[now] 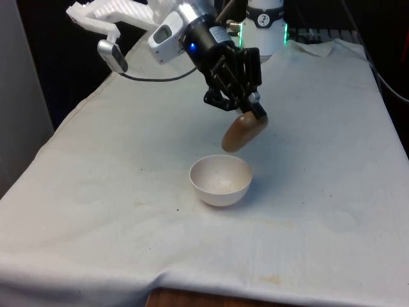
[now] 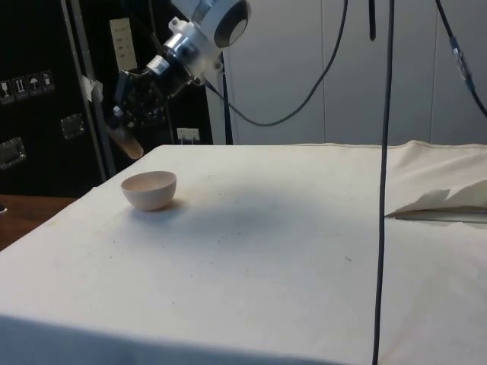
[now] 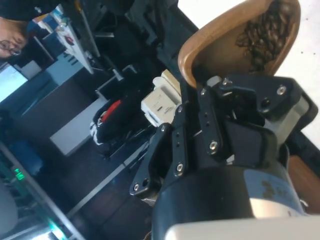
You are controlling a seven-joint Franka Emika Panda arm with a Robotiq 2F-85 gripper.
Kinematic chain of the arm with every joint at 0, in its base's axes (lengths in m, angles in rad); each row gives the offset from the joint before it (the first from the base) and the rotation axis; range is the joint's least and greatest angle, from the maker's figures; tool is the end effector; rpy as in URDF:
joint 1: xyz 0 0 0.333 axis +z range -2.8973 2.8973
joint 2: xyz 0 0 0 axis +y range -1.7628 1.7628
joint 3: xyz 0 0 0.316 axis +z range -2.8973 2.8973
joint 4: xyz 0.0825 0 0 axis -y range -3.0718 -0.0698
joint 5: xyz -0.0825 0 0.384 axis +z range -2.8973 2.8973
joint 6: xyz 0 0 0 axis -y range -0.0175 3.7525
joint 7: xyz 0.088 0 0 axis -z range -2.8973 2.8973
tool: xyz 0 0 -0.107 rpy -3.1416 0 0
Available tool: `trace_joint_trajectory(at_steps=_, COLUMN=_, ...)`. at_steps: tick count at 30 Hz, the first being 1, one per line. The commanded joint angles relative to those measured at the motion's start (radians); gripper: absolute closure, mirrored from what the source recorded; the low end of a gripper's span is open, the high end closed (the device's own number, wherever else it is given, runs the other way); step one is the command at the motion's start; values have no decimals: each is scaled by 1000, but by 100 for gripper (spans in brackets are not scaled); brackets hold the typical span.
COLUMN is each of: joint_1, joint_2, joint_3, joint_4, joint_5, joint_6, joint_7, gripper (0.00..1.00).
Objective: Pour the coffee beans from the cup into the bowl.
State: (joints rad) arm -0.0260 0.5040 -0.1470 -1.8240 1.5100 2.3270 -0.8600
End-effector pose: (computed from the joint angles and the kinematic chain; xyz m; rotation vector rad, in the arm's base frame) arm 0.6542 -0.0888 0.2728 -2.1746 0.4613 -0.6200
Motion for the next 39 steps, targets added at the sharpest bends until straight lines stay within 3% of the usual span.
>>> trace_joint_trajectory(at_steps=1, joint_1=-5, joint_2=3, joint_3=0, joint_4=1, joint_5=16, joint_6=-11, joint_7=6, gripper=100)
trace_joint_trajectory(at_steps=5, joint_1=0, joint_2=6, joint_3=-9, joint_4=0, joint_5=32, joint_6=-24, joint_7=1, gripper=100)
trace_joint_trajectory(at_steps=17, joint_1=-5, joint_2=13, joint_3=-22, joint_4=-3, joint_5=104, joint_6=-77, joint_7=25, gripper=100)
trace_joint_trajectory(at_steps=23, joint_1=-1, joint_2=12, joint_3=-33, joint_4=-8, joint_5=126, joint_6=-97, joint_7=30, gripper=100)
trace_joint_trajectory(at_steps=32, joint_1=-7, joint_2=21, joint_3=-41, joint_4=-11, joint_5=183, joint_6=-140, joint_7=50, gripper=100)
trace_joint_trajectory(at_steps=33, joint_1=-2, joint_2=19, joint_3=-43, joint_4=-11, joint_5=172, joint_6=-134, joint_7=44, gripper=100)
trace_joint_trajectory(at_steps=39, joint_1=-9, joint_2=36, joint_3=-57, joint_4=-6, joint_5=221, joint_6=-182, joint_7=53, gripper=100)
